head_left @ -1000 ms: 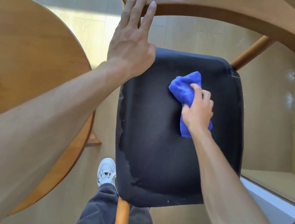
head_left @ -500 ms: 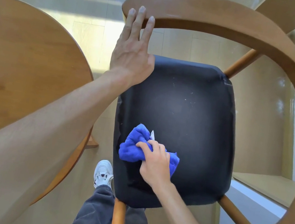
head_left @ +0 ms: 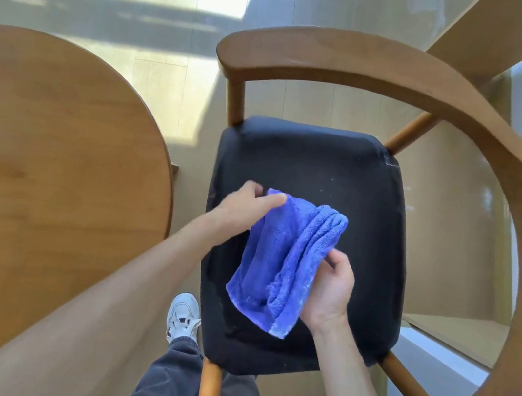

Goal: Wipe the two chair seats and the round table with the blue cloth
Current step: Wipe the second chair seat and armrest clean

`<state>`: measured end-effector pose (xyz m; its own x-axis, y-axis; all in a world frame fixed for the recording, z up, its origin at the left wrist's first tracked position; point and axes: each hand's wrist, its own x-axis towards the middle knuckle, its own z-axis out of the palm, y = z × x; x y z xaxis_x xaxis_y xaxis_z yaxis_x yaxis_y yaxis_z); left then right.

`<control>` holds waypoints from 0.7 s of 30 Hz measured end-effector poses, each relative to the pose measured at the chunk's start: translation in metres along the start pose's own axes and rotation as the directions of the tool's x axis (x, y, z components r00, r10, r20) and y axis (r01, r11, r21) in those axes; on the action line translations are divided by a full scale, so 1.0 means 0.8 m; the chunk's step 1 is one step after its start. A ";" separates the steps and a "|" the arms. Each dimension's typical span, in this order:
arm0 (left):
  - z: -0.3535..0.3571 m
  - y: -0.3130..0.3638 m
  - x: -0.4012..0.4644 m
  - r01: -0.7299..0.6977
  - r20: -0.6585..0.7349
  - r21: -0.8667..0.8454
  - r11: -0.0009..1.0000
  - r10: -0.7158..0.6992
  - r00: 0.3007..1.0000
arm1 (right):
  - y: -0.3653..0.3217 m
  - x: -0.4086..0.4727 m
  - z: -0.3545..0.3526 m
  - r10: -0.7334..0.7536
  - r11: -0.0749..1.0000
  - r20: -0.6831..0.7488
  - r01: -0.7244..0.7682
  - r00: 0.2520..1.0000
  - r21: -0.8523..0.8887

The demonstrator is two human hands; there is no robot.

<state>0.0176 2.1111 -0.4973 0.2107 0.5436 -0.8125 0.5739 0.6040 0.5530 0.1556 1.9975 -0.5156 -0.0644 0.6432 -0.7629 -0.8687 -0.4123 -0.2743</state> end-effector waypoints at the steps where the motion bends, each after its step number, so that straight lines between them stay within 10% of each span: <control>1: 0.002 -0.006 -0.003 0.066 0.123 -0.123 0.990 -0.051 0.991 | -0.001 -0.002 0.006 0.023 1.000 0.015 -0.023 1.000 0.003; 16: -0.038 -0.023 -0.023 0.147 0.196 -0.697 0.701 -0.011 0.981 | -0.044 0.007 0.023 -0.025 0.884 -0.006 0.020 1.000 -0.466; 19: -0.028 -0.028 -0.021 0.138 0.083 -0.602 0.786 -0.110 0.990 | -0.043 0.006 0.025 -0.068 0.896 -0.024 0.051 0.997 -0.441; 21: -0.020 -0.035 -0.013 0.038 -0.126 -0.253 0.967 -0.072 0.989 | -0.040 0.004 0.027 -0.082 0.911 -0.028 0.064 0.996 -0.409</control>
<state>-0.0137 2.0977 -0.5013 0.0675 0.5679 -0.8203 0.3623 0.7521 0.5505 0.1726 2.0266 -0.4963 0.0212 0.6564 -0.7541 -0.5945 -0.5981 -0.5374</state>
